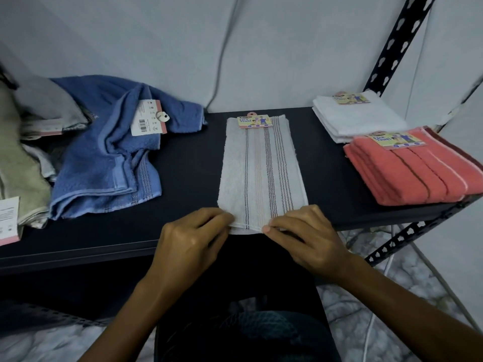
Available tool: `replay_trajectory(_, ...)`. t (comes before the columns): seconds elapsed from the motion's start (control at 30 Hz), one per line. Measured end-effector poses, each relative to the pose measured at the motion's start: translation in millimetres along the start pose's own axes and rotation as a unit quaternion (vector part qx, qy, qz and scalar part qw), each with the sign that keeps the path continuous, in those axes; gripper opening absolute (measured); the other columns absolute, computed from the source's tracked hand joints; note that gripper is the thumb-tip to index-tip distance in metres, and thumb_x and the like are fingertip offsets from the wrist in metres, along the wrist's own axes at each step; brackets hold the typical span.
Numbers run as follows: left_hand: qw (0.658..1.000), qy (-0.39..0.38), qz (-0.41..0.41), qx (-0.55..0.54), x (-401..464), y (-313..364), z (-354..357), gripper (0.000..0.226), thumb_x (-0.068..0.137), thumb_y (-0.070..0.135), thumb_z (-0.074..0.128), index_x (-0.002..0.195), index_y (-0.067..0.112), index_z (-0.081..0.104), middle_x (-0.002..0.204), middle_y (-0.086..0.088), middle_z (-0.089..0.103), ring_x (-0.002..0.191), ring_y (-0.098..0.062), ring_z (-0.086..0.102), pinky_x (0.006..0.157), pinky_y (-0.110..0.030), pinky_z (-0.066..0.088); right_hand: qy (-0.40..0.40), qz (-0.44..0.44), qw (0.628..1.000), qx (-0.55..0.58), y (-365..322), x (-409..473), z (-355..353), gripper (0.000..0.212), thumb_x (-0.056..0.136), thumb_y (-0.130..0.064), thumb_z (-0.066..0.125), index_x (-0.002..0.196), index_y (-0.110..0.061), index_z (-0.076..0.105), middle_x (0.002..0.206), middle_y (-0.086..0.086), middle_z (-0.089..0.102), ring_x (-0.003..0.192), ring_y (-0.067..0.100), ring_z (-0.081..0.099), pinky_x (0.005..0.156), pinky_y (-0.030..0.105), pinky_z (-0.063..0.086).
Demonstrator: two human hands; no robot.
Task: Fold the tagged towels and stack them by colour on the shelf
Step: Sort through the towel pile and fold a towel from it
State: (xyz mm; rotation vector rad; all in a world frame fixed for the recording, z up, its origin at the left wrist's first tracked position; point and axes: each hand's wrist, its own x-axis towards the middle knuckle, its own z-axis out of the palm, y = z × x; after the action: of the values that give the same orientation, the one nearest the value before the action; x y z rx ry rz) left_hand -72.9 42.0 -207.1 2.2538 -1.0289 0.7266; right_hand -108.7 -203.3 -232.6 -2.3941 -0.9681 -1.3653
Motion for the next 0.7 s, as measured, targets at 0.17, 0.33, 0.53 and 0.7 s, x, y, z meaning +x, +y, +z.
replay_trajectory(0.17,0.999,-0.01,0.032,0.005,-1.4,-6.0,-2.2,0.022,0.098,0.018,0.058,0.101,0.006,0.076,0.1,-0.005,0.073,0.09,-0.018,0.071,0.07,-0.035,0.059,-0.013,-0.043,0.999,-0.015,6.8,-2.9,-2.6,0.033,0.08,-0.006,0.08,0.111,-0.006,0.069,0.089,0.007,0.073,0.081,0.021,0.061,0.074,0.03,0.041)
replay_trajectory(0.33,0.998,-0.025,0.049,-0.005,-5.2,-11.5,-5.3,0.021,0.096,0.024,0.064,0.1,0.007,0.076,0.103,-0.004,0.07,0.096,-0.015,0.069,0.074,-0.034,0.059,-0.028,-0.058,0.997,-0.04,9.6,-7.9,-2.5,0.032,0.083,-0.014,0.079,0.113,-0.011,0.068,0.097,0.004,0.067,0.085,0.018,0.059,0.072,0.031,0.042)
replay_trajectory(0.53,0.998,-0.04,0.047,0.011,-7.0,-12.3,-4.5,0.02,0.091,0.025,0.069,0.097,0.007,0.073,0.102,-0.003,0.067,0.097,-0.017,0.066,0.071,-0.036,0.058,-0.033,-0.03,0.999,-0.029,9.2,-6.1,-7.6,0.017,0.089,-0.009,0.071,0.105,-0.01,0.065,0.094,0.006,0.059,0.082,0.021,0.056,0.069,0.034,0.042)
replay_trajectory(0.7,0.999,-0.032,0.031,0.023,-1.9,-1.6,-0.4,0.023,0.093,0.026,0.066,0.106,0.008,0.072,0.093,-0.002,0.061,0.085,-0.02,0.061,0.067,-0.037,0.053,-0.057,-0.02,0.997,-0.044,15.2,-0.8,-25.0,0.006,0.086,-0.002,0.071,0.092,-0.002,0.074,0.091,0.011,0.07,0.078,0.027,0.062,0.067,0.036,0.043)
